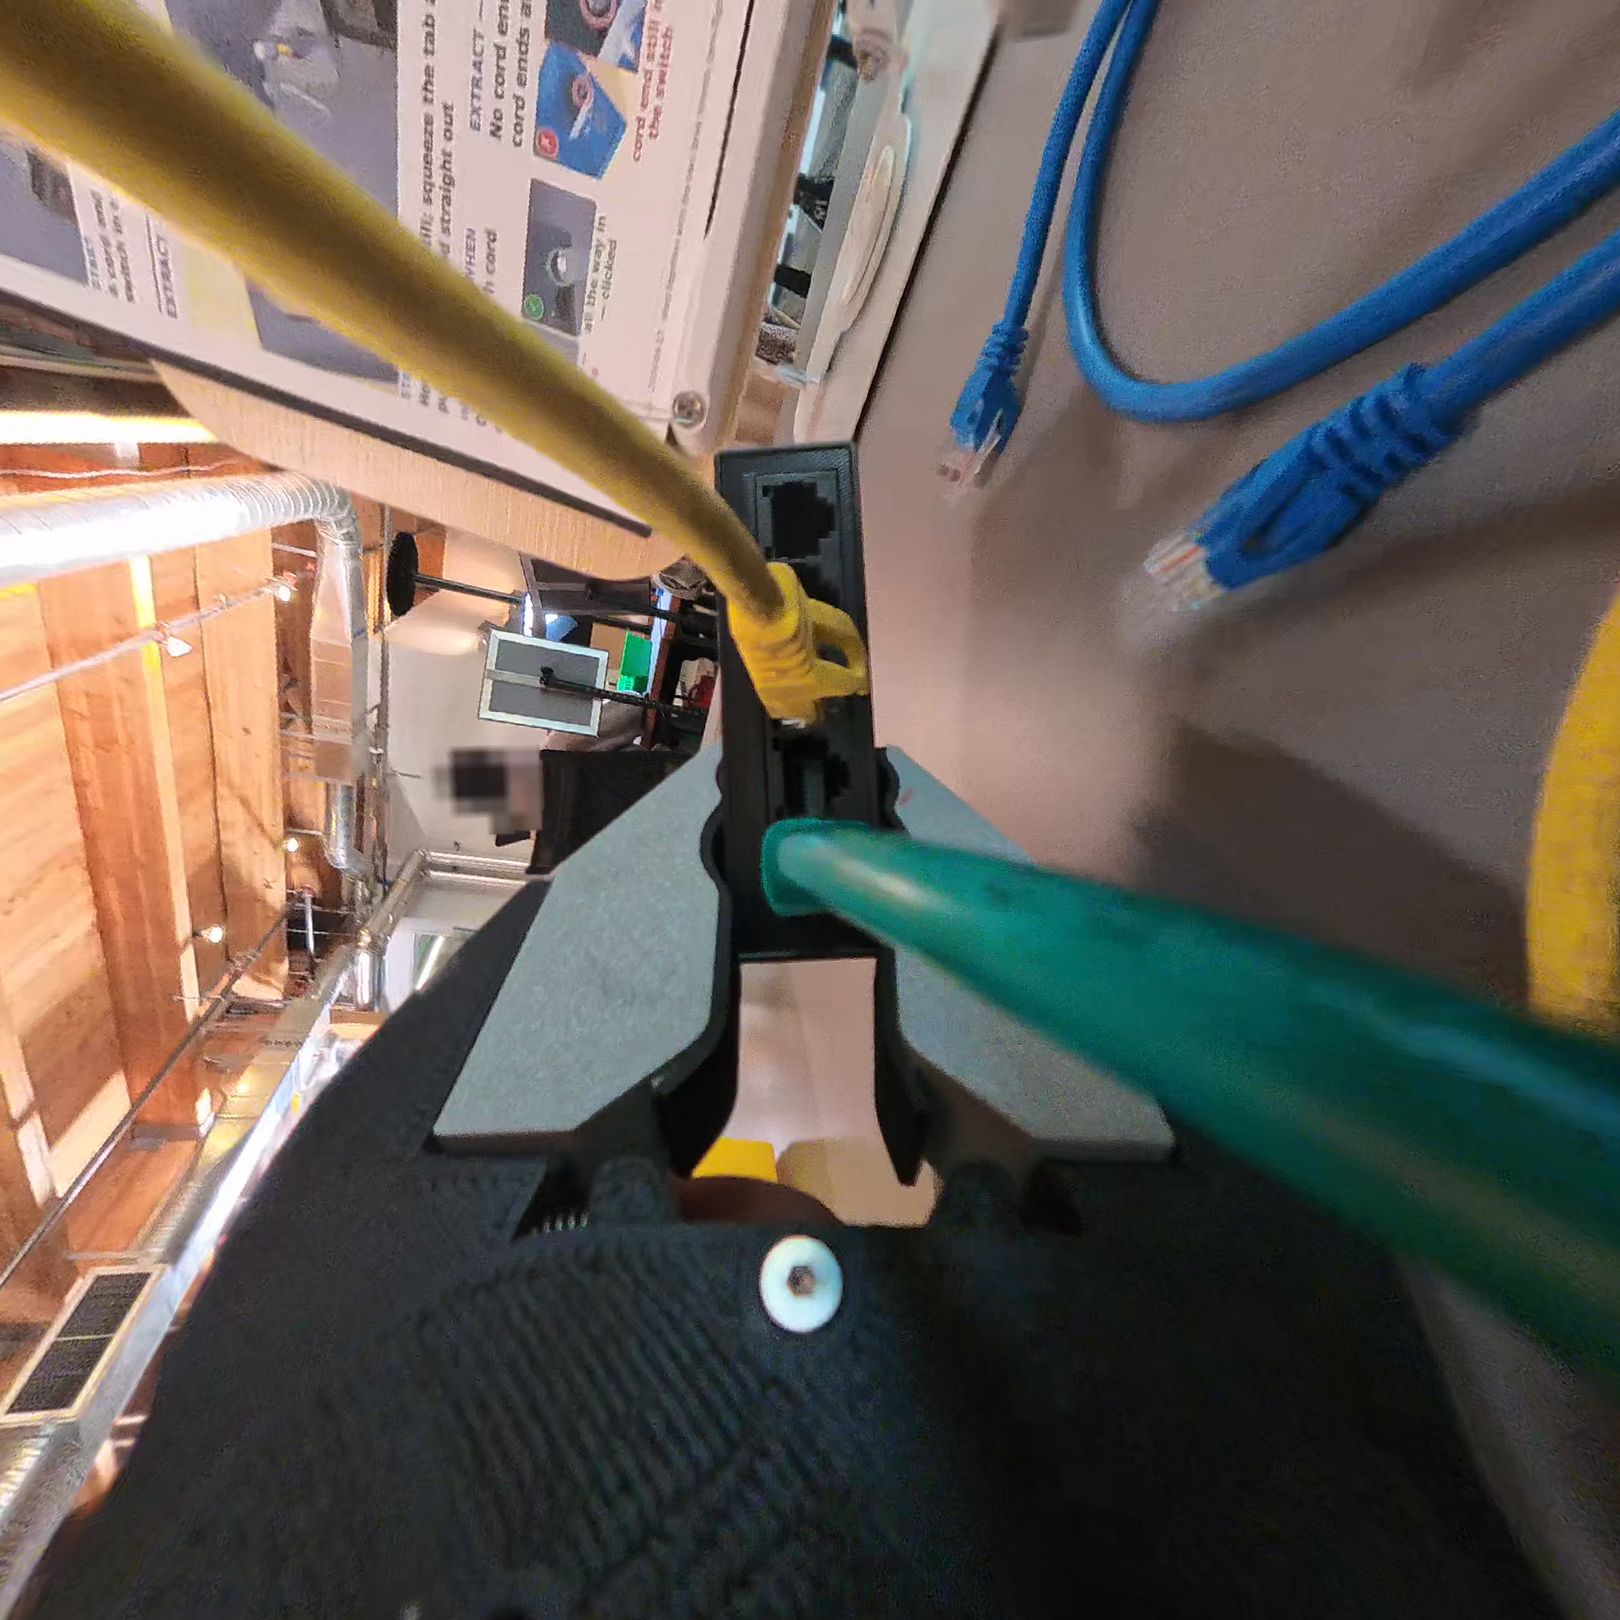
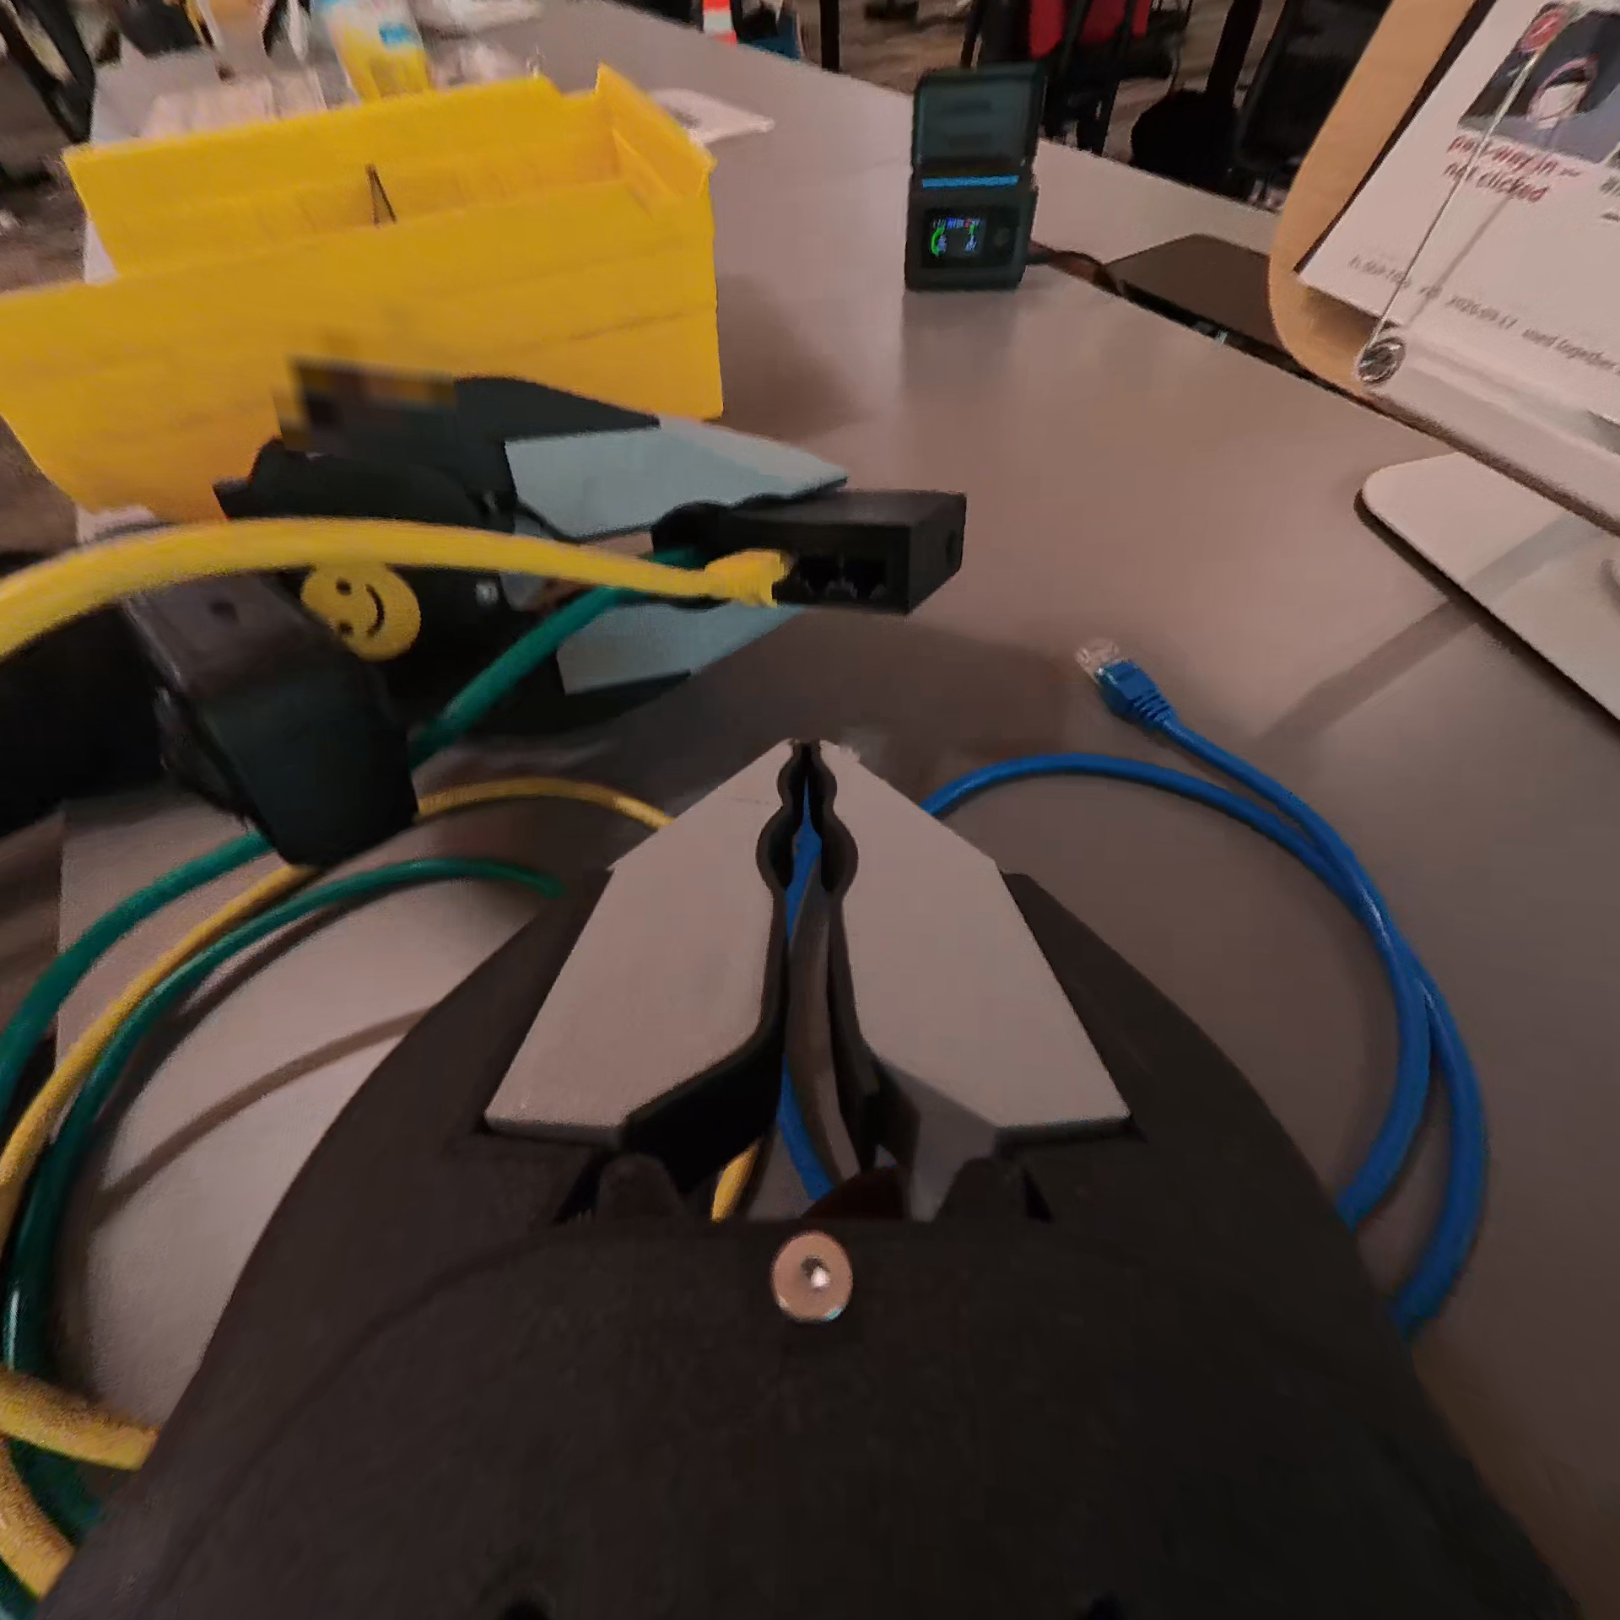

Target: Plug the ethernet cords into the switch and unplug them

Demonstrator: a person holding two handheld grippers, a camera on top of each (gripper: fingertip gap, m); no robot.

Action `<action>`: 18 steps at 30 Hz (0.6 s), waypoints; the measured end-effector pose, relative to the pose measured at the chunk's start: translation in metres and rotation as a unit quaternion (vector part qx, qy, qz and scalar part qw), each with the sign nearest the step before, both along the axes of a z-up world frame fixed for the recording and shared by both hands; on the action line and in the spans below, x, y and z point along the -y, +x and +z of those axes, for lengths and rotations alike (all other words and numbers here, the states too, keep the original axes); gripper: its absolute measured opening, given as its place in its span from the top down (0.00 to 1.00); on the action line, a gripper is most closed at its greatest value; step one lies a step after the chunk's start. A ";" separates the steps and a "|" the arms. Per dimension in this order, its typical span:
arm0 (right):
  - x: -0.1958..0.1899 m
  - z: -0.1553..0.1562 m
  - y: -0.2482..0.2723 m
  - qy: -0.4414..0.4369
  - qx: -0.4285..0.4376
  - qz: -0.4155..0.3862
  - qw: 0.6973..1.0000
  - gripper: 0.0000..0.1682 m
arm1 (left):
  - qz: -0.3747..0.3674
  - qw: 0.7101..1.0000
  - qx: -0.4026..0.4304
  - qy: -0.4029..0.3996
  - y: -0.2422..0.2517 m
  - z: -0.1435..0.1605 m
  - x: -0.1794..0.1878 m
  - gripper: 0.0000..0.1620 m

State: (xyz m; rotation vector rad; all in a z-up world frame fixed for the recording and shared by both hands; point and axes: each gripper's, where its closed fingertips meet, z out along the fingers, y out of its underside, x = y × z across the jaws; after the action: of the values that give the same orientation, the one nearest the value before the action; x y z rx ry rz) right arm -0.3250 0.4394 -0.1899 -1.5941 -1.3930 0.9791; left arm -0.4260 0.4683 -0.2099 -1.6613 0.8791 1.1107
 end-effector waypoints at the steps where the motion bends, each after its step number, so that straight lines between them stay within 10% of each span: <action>1: 0.003 -0.004 0.000 0.012 0.012 0.005 1.000 1.00 | -0.003 1.000 0.005 -0.004 0.000 -0.001 0.001 0.84; 18: -0.013 -0.058 -0.027 0.269 0.166 -0.009 0.949 0.91 | -0.019 0.999 0.029 -0.032 0.001 -0.014 0.006 0.84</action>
State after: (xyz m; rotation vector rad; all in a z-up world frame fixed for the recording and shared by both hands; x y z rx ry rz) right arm -0.3517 0.4520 -0.2482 -1.3795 -1.6876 0.2721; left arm -0.4249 0.4624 -0.2237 -1.7136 0.9123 1.0136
